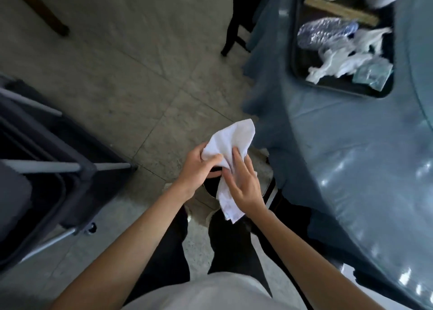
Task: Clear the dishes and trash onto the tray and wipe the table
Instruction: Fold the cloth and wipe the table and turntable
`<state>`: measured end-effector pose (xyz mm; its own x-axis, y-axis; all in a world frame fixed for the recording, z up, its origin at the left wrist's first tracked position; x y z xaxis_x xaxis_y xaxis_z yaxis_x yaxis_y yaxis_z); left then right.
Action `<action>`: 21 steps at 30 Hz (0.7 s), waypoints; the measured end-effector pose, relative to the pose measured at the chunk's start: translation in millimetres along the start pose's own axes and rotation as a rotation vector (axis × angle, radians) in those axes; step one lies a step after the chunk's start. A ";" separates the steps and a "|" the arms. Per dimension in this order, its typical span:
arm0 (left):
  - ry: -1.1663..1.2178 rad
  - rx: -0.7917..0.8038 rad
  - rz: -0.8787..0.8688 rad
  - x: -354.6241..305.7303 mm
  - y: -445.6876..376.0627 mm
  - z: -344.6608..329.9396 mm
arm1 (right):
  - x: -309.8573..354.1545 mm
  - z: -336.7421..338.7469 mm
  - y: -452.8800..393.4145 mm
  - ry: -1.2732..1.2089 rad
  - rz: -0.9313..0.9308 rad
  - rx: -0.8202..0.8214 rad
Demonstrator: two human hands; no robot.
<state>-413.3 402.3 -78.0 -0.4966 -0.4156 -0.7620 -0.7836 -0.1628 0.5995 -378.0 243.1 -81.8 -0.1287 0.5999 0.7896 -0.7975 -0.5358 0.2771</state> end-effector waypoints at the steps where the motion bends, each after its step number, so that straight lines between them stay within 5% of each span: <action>1: 0.002 0.018 -0.017 -11.5 9.4 2.8 | 12.4 6.6 2.7 -0.072 0.019 -0.009; 7: -0.080 0.141 -0.141 -88.3 57.2 37.7 | 95.6 37.9 -11.9 -0.428 0.179 0.073; 10: -0.252 0.156 -0.221 -131.9 72.6 60.5 | 126.5 48.3 -42.7 -0.445 0.086 0.141; 17: -0.629 0.096 -0.313 -194.8 93.0 119.4 | 218.3 34.8 -132.7 0.208 0.487 0.297; 21: -0.647 -0.119 -0.361 -218.7 95.6 165.9 | 254.5 27.8 -189.9 0.412 0.525 0.220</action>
<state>-441.6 626.1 105.4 -0.3651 0.2853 -0.8862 -0.9121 -0.3002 0.2792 -242.9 481.1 81.8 -0.7114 0.3820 0.5899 -0.4370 -0.8978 0.0545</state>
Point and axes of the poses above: each hand's wrist, its own y-axis away from the middle knuckle, its own z-axis out of the back of the hand, x = y × z, the point moved 5 cm from there along -y, towards the middle knuckle, and after that the axes turned 3 degrees about x, right-handed, at the moved point
